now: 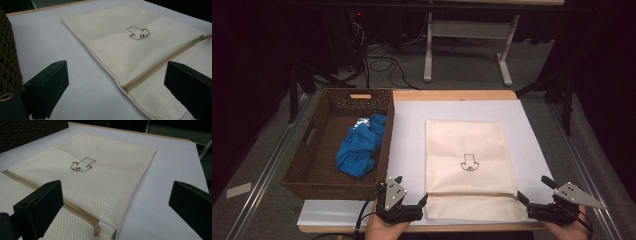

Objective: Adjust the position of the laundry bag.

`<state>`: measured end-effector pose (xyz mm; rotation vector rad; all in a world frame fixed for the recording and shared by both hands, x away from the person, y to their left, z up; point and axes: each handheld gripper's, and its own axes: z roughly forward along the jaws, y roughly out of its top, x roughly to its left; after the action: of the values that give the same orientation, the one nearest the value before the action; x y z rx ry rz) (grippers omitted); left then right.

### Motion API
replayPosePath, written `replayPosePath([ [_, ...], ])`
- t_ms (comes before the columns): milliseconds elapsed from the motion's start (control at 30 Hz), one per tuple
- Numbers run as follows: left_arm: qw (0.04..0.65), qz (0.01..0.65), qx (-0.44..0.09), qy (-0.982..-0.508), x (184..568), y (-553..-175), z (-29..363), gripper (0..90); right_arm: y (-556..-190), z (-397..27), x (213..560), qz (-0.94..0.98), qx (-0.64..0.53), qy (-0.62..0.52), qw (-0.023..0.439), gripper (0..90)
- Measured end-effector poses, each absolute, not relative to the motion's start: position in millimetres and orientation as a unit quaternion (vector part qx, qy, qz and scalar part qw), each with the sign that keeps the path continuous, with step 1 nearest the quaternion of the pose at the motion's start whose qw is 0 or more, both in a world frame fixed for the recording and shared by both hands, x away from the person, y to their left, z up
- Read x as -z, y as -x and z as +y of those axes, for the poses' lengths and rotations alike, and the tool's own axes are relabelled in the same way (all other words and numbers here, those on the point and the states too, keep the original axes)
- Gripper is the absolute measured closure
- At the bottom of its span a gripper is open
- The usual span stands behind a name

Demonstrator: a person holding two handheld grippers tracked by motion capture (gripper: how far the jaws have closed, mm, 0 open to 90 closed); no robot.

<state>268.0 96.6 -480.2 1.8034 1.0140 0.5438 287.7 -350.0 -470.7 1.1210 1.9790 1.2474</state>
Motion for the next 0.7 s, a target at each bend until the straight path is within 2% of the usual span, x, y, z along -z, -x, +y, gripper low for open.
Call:
replayPosePath([
  [367,0.479,0.418,-0.219,-0.740,481.3,-267.7,96.5,7.5,-287.2,-351.6,471.3,0.734,-0.463,-0.416,0.271,0.2],
  [400,0.475,0.418,-0.209,-0.746,482.6,-268.4,95.6,8.1,-287.3,-352.7,472.3,0.735,-0.458,-0.422,0.268,0.5],
  [467,0.466,0.415,-0.192,-0.757,487.1,-270.1,92.6,13.2,-287.4,-355.0,473.2,0.738,-0.441,-0.439,0.261,7.4],
  [700,0.427,0.415,-0.141,-0.791,501.0,-278.0,73.0,18.9,-285.7,-359.3,484.6,0.763,-0.393,-0.463,0.223,11.6],
])
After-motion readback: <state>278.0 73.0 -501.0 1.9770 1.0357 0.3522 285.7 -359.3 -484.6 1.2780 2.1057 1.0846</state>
